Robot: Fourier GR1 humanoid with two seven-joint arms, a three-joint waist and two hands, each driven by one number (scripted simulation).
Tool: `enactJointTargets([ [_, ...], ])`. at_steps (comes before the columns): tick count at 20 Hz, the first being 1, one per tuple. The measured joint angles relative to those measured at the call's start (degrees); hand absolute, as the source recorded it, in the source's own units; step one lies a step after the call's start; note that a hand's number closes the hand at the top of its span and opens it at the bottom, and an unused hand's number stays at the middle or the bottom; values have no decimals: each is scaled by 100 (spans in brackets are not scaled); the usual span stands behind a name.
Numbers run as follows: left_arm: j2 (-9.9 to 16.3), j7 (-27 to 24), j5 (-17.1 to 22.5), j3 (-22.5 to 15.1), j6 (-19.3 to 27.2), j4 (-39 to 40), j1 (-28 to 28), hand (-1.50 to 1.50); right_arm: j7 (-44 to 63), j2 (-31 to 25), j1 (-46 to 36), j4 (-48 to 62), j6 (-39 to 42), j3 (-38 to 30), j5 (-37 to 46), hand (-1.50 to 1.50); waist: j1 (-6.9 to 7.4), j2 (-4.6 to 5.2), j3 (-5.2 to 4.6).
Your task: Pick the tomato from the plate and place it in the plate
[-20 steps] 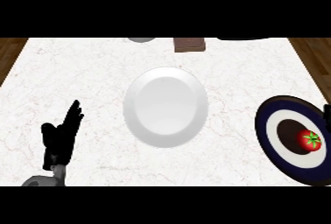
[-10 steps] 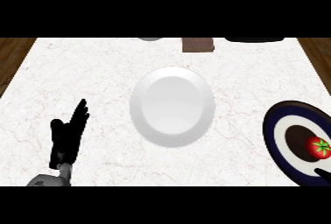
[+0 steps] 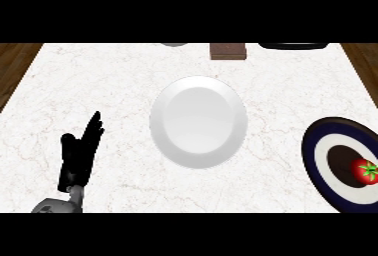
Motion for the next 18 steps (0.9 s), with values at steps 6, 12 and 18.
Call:
enactJointTargets([
  [6, -22, 26, -28, 23, -73, -24, 34, 0, 1014, -390, -204, -173, 498, 539, 630, -150, 35, 2, -5],
  [12, -134, 109, -145, 92, -66, -113, 53, 0, 1647, -298, -461, -253, 874, 845, 1161, -150, 16, -3, -3],
  [18, -220, 107, -240, 232, -258, -137, 125, 0, 1620, 16, -961, 392, 1029, 838, 1732, -150, 20, -1, 1],
])
